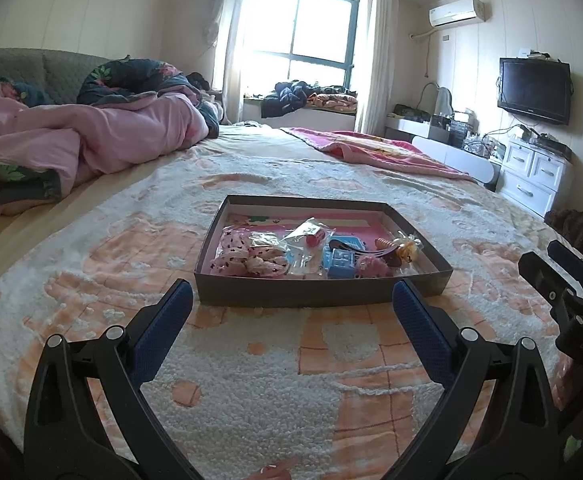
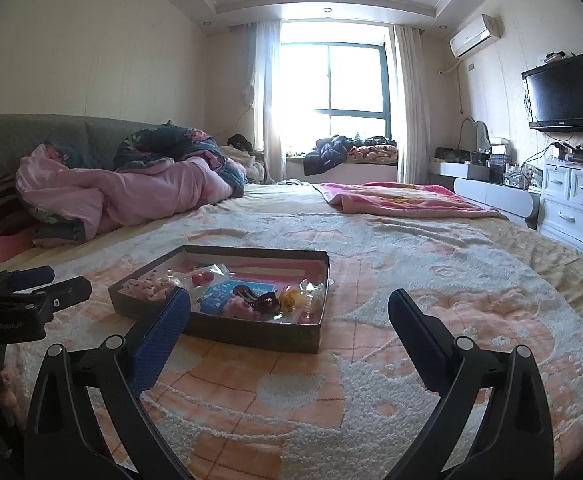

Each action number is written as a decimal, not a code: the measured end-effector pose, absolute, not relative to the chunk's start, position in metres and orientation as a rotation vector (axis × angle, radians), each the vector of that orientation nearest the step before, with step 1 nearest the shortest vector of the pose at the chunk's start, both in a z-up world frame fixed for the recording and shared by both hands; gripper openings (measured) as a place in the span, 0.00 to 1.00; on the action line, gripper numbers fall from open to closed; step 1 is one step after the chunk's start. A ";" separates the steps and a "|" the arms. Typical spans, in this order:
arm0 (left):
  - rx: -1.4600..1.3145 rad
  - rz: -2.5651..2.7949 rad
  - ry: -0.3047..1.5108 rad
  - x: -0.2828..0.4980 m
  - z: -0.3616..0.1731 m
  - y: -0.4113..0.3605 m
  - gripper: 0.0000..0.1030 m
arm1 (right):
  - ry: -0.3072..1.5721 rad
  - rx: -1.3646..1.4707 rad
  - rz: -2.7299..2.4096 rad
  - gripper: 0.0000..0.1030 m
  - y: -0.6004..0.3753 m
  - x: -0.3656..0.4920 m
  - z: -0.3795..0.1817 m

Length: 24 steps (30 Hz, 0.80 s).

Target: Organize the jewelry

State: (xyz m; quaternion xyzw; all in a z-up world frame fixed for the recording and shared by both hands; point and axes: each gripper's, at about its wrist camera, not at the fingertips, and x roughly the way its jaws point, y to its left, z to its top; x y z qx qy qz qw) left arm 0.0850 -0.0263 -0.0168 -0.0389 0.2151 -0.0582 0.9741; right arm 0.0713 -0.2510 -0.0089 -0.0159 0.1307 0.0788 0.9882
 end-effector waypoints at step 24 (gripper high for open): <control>-0.076 -0.099 0.426 0.084 -0.012 -0.024 0.89 | 0.259 -0.035 0.164 0.94 -0.249 0.072 -0.008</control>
